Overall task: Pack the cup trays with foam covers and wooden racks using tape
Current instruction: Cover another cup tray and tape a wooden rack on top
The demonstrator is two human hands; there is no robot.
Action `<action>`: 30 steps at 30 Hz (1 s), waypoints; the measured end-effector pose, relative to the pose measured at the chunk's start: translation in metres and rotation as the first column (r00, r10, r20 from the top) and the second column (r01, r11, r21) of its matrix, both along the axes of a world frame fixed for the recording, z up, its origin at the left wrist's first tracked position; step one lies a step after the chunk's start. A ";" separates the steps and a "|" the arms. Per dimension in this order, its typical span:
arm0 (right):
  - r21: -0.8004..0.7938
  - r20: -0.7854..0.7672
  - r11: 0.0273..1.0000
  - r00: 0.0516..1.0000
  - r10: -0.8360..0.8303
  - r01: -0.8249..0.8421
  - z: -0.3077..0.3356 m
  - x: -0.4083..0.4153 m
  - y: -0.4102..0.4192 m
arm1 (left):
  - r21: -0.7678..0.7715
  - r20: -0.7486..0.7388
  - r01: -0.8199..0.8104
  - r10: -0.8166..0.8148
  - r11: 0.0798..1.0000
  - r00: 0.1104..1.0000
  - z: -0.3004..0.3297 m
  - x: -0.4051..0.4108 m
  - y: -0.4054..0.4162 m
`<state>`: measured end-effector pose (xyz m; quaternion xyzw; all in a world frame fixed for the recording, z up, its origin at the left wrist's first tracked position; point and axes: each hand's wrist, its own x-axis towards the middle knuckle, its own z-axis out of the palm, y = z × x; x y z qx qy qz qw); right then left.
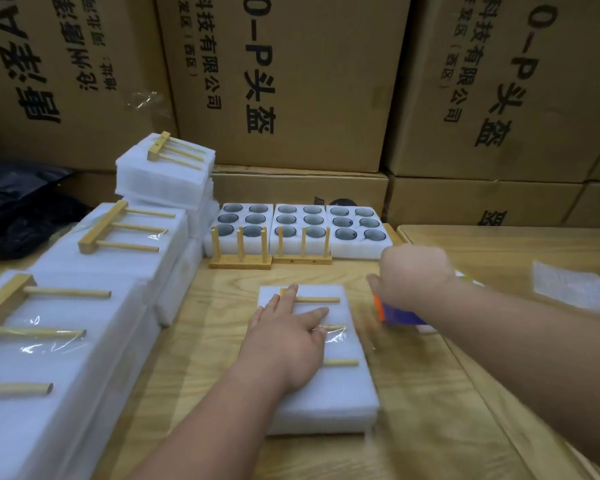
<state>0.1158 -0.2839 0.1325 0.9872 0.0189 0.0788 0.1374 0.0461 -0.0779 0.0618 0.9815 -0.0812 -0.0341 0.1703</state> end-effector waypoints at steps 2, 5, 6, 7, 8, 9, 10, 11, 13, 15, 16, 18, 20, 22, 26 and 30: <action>0.118 0.025 0.988 0.994 -0.105 0.101 0.002 0.000 -0.028 | 0.004 -0.005 0.013 -0.013 1.000 1.000 0.001 -0.001 0.001; 0.271 0.153 0.951 0.969 -0.192 0.146 -0.019 -0.025 -0.058 | -0.006 0.004 0.024 -0.024 1.000 1.000 0.003 -0.004 0.001; 0.292 0.204 0.945 0.956 -0.209 0.144 -0.032 -0.037 -0.064 | -0.007 0.006 0.024 -0.024 1.000 1.000 0.003 -0.004 0.001; 0.298 0.245 0.944 0.945 -0.216 0.138 -0.047 -0.049 -0.068 | -0.008 0.008 0.023 -0.023 1.000 1.000 0.003 -0.004 0.001; 0.297 0.278 0.947 0.938 -0.209 0.123 -0.061 -0.060 -0.069 | -0.011 0.009 0.022 -0.022 1.000 1.000 0.002 -0.003 0.002; 0.295 0.299 0.950 0.934 -0.193 0.102 -0.074 -0.070 -0.069 | -0.021 0.011 0.020 -0.020 1.000 1.000 0.001 -0.003 0.002; 0.292 0.321 0.954 0.933 -0.165 0.068 -0.085 -0.077 -0.069 | -0.040 0.014 0.017 -0.016 0.999 1.000 -0.001 -0.002 0.002; 0.292 0.345 0.956 0.929 -0.136 0.032 -0.092 -0.082 -0.067 | -0.068 0.016 0.014 -0.013 0.998 1.000 -0.001 -0.002 0.003; 0.334 0.371 0.943 0.921 -0.123 -0.009 -0.096 -0.085 -0.063 | -0.154 0.008 0.007 -0.006 0.988 1.000 -0.001 -0.001 0.004; 0.417 0.388 0.909 0.902 -0.189 0.011 -0.088 -0.086 -0.054 | -0.233 0.014 0.021 -0.018 0.972 1.000 0.001 0.000 0.009; 0.466 0.419 0.885 0.882 -0.216 -0.004 -0.084 -0.087 -0.049 | -0.270 0.038 0.041 -0.031 0.962 0.999 0.002 0.000 0.012; 0.593 0.442 0.794 0.878 -0.182 -0.134 -0.077 -0.090 -0.036 | -0.486 0.117 0.039 0.021 0.873 0.993 0.004 -0.003 0.019; 0.767 0.389 0.577 0.919 -0.069 -0.281 -0.072 -0.097 -0.018 | -0.764 0.153 -0.023 0.215 0.645 0.965 0.003 -0.013 0.029; 0.923 0.252 0.291 0.967 0.033 -0.251 -0.076 -0.104 0.001 | -0.896 0.063 -0.104 0.355 0.431 0.933 -0.005 -0.022 0.038; 0.994 0.004 -0.111 0.991 0.133 0.011 -0.093 -0.108 0.018 | -0.959 -0.285 -0.278 0.232 -0.062 0.930 -0.032 -0.026 0.040; 0.936 -0.073 -0.323 0.976 0.207 0.139 -0.111 -0.100 0.024 | -0.935 -0.353 -0.344 0.112 -0.093 0.929 -0.053 -0.031 0.043</action>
